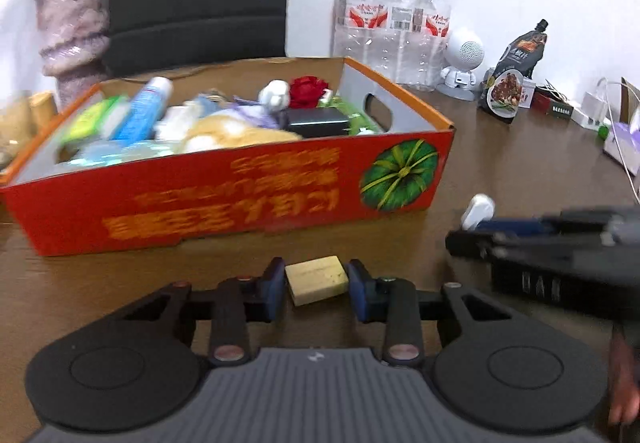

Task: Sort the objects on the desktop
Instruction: 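Carry the soap bar with the left tool while the right tool carries the white cap into the box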

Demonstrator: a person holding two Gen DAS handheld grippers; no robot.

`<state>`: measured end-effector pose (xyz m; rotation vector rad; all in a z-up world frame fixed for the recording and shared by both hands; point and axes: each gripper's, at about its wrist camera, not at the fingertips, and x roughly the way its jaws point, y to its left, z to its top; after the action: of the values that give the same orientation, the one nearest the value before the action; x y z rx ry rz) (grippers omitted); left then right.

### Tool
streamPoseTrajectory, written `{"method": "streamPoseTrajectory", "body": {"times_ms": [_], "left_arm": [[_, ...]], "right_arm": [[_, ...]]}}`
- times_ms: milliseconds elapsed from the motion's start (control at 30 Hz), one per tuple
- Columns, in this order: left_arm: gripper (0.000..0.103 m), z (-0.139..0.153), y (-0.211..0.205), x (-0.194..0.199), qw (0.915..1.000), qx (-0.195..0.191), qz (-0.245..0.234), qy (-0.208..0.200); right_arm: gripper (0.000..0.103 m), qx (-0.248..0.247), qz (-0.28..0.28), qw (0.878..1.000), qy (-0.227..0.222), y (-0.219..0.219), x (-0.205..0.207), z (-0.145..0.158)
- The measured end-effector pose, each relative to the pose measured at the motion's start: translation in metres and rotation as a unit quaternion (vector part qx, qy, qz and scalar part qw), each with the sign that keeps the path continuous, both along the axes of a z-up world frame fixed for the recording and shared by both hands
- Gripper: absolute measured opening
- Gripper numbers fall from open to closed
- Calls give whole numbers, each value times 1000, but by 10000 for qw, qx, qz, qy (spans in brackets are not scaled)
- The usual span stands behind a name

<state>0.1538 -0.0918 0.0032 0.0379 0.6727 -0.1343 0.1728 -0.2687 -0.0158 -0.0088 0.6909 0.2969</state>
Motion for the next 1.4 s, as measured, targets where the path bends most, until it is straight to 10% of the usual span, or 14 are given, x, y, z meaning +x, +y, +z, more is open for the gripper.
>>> {"method": "streamPoseTrajectory", "body": {"times_ms": [400, 533, 700, 1133, 1400], "left_arm": [[35, 12, 48, -22, 9989, -303, 357, -101], [35, 15, 47, -26, 9989, -274, 290, -238], [35, 22, 46, -32, 9985, -247, 216, -440], [35, 101, 96, 35, 9956, -681, 417, -487], [35, 98, 126, 87, 9962, -701, 524, 28]], "right_arm": [[50, 147, -729, 9972, -116, -11, 17, -7], [28, -14, -635, 9978, -204, -3, 18, -8], [28, -92, -477, 9985, -241, 7, 4, -5], [28, 216, 227, 9942, -1032, 56, -7, 99], [28, 390, 447, 9982, 106, 99, 89, 127]]}}
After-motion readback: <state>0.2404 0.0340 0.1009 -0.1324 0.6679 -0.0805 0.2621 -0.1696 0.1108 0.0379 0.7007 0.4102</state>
